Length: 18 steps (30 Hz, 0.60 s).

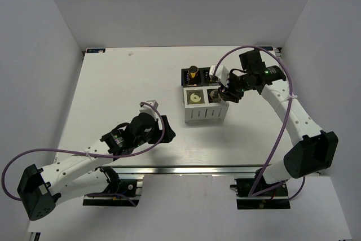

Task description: Organize the condiment bottles

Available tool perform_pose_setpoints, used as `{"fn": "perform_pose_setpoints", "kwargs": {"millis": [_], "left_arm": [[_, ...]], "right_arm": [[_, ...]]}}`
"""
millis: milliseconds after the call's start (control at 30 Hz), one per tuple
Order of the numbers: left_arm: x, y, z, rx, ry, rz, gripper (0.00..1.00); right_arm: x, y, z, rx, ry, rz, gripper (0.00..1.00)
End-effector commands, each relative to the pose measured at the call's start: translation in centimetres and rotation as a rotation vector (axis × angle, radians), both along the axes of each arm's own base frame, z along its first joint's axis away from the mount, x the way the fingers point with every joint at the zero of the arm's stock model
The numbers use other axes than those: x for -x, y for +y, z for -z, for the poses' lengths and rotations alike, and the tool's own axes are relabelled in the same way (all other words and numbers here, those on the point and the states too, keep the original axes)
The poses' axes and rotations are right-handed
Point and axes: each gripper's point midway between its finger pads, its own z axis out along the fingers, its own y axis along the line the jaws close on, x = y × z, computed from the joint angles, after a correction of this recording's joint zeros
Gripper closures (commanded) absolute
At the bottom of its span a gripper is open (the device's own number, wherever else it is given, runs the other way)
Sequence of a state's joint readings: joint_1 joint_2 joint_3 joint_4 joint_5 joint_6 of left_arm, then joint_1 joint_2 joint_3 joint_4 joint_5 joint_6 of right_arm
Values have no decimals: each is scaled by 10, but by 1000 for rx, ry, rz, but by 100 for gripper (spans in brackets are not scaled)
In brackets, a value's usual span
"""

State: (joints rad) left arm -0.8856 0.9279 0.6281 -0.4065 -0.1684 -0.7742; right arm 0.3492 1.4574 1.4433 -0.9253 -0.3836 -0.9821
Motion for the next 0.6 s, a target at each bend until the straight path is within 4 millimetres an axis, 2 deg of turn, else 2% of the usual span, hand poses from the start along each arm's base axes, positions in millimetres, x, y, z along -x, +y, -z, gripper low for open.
{"fn": "perform_pose_setpoints", "kwargs": {"millis": [0,367,567], "left_arm": [[-2,-2,-4,9,-18,7,14],[-1,0,-3,15,-19,-3,14],[-1,0,-2,14,-17,1,14]], "right_arm": [[-22,11,7,-34,-55,22,100],[-21,9,-24,-44,-107,22,100],[-15,5,-35,-42,-112,34,100]]}}
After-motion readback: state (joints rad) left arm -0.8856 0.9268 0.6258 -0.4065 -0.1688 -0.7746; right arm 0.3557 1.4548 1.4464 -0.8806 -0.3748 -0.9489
